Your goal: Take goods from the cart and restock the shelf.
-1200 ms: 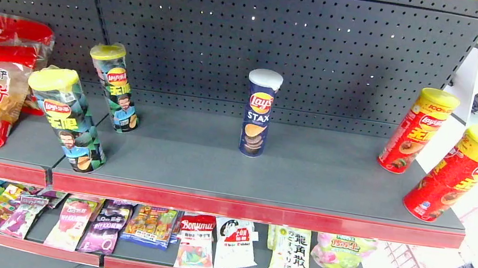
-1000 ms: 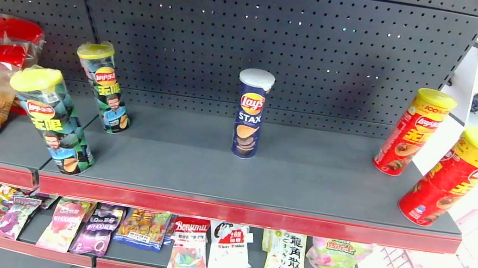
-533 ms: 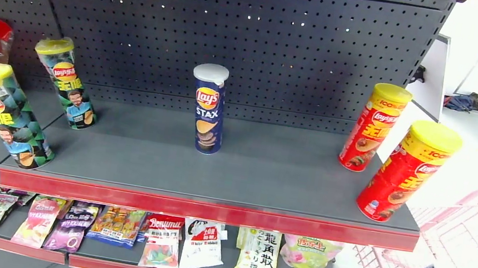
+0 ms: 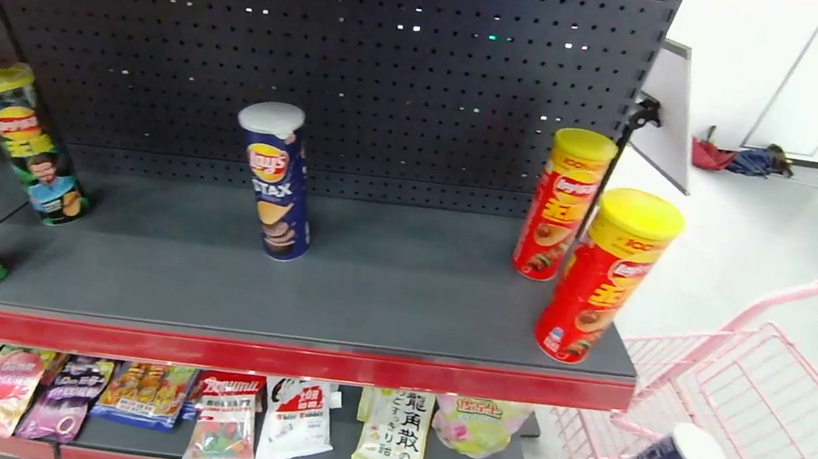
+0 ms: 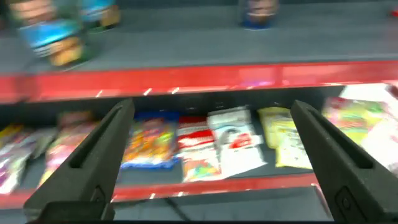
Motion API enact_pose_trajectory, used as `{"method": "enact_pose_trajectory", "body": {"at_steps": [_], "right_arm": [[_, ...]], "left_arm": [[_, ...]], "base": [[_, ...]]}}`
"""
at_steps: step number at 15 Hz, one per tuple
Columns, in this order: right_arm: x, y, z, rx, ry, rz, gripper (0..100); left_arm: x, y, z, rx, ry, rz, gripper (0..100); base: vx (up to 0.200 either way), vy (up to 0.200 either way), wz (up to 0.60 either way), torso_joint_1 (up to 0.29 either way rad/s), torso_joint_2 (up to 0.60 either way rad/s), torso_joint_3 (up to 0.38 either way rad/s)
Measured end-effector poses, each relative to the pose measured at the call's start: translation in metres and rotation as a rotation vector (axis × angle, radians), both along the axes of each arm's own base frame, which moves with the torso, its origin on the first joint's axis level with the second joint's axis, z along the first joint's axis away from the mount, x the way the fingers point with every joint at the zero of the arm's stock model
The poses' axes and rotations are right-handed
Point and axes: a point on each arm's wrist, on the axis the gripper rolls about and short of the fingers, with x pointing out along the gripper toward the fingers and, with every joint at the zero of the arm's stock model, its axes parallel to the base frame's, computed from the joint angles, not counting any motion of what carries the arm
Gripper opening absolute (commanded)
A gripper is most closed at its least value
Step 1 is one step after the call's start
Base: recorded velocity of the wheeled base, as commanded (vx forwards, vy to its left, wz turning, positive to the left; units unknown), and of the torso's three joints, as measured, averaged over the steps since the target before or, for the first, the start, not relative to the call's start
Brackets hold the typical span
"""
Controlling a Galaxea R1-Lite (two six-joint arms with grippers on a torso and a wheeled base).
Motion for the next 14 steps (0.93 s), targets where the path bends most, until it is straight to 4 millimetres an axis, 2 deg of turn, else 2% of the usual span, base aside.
{"method": "enact_pose_trajectory", "body": {"at_steps": [7,11,14], "right_arm": [[0.0,0.0001,0.0,0.0,0.0,-0.002,100],[0.0,0.0,0.0001,-0.003,-0.001,-0.003,100],[0.0,0.0001,0.0001,0.0,-0.001,-0.003,100]], "left_arm": [[0.0,0.0,0.0,-0.001,0.0,-0.001,100],[0.0,0.0,0.0,-0.001,0.0,-0.001,100],[0.0,0.0,0.0,-0.001,0.0,-0.002,100]], "base": [[0.0,0.0,-0.6,0.004,0.0,0.003],[0.0,0.0,0.0,0.0,0.0,0.0],[0.0,0.0,0.0,-0.128,0.31,0.172]]}}
